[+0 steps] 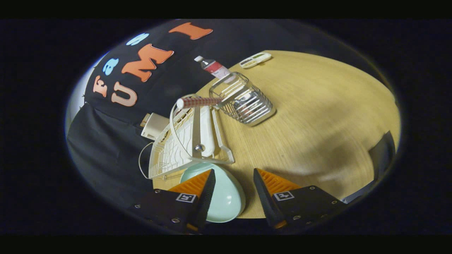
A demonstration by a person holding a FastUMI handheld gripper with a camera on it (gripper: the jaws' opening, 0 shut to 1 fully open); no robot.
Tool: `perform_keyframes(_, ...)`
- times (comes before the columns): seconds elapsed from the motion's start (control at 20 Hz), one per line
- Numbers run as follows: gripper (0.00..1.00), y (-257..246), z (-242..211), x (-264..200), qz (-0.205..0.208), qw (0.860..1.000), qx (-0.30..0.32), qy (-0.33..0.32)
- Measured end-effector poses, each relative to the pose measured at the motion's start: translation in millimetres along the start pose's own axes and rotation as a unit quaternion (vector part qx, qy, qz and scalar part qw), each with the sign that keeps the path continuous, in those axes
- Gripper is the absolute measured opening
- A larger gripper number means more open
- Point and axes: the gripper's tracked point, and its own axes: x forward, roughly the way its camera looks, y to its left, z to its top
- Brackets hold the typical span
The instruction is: Take the plate from the dish rack, then take the spoon from the basket and place it into the plate.
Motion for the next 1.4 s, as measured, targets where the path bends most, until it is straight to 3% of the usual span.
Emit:
perform_keyframes(0.15, 0.72, 11, 43, -11, -0.014, 0.994, -0.08, -0.078)
perform_keyframes(0.3, 0.73, 19, 80, -16, -0.037, 0.977, -0.147, -0.149)
perform_keyframes(0.6, 0.73, 19, 108, -1, -0.096, 0.938, -0.266, -0.198)
perform_keyframes(0.8, 0.6, 24, 114, 12, -0.093, 0.935, -0.278, -0.201)
perform_keyframes(0.95, 0.36, 26, 111, 14, -0.083, 0.936, -0.281, -0.195)
perform_keyframes(1.15, 0.19, 14, 124, 5, -0.123, 0.924, -0.297, -0.206)
perform_keyframes(1.2, 0.15, 17, 125, 4, -0.118, 0.927, -0.292, -0.204)
perform_keyframes(1.4, 0.12, 15, 144, -10, -0.131, 0.921, -0.298, -0.213)
